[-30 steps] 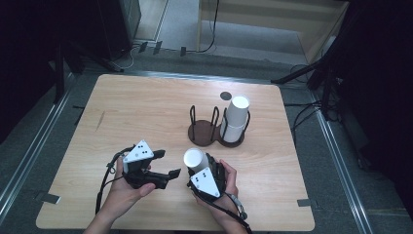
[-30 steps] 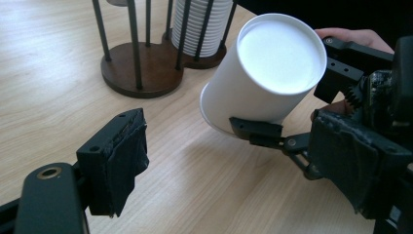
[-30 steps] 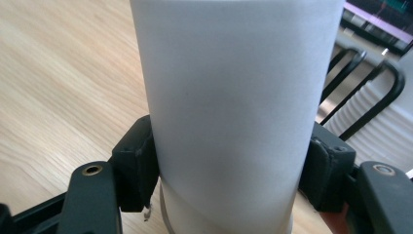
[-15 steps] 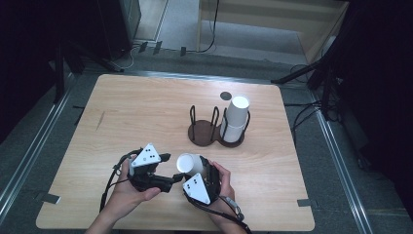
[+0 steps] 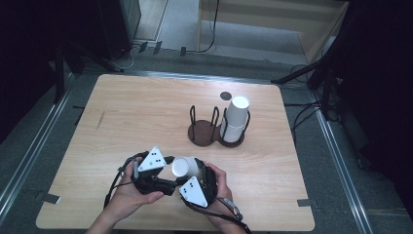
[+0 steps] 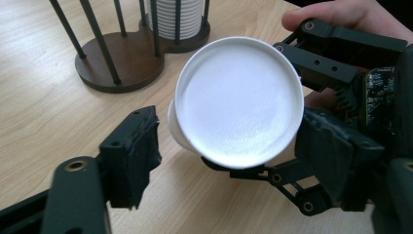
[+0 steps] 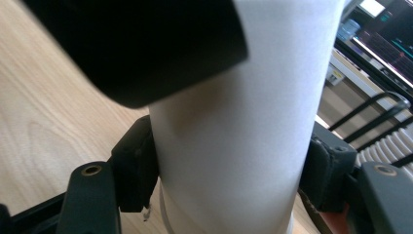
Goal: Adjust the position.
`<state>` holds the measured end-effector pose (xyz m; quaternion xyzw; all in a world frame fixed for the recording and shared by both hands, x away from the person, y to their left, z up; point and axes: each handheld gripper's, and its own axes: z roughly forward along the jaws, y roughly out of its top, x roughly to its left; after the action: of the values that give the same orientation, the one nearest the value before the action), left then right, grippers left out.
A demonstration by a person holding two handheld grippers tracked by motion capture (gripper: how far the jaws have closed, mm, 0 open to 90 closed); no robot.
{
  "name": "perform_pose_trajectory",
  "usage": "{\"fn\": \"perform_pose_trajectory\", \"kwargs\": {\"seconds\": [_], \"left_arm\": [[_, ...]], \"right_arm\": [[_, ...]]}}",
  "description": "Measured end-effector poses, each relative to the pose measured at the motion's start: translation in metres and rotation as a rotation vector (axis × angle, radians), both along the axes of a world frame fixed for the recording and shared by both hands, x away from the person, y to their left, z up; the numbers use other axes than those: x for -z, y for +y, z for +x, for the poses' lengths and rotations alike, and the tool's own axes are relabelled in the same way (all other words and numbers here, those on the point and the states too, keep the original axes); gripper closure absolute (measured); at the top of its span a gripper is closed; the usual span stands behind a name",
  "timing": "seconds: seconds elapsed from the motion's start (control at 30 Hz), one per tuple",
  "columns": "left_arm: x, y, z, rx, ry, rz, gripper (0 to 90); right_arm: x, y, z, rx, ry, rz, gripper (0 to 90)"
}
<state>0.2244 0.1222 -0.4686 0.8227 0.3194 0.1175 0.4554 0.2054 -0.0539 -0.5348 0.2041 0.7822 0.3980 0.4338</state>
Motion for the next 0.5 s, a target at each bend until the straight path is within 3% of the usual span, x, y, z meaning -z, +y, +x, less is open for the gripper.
{"fn": "perform_pose_trajectory", "kwargs": {"seconds": [0.5], "left_arm": [[0.0012, -0.0002, -0.0026, 0.028, -0.035, 0.03, 33.5]], "right_arm": [[0.0027, 0.0024, -0.0025, -0.05, -0.02, -0.021, 28.7]]}}
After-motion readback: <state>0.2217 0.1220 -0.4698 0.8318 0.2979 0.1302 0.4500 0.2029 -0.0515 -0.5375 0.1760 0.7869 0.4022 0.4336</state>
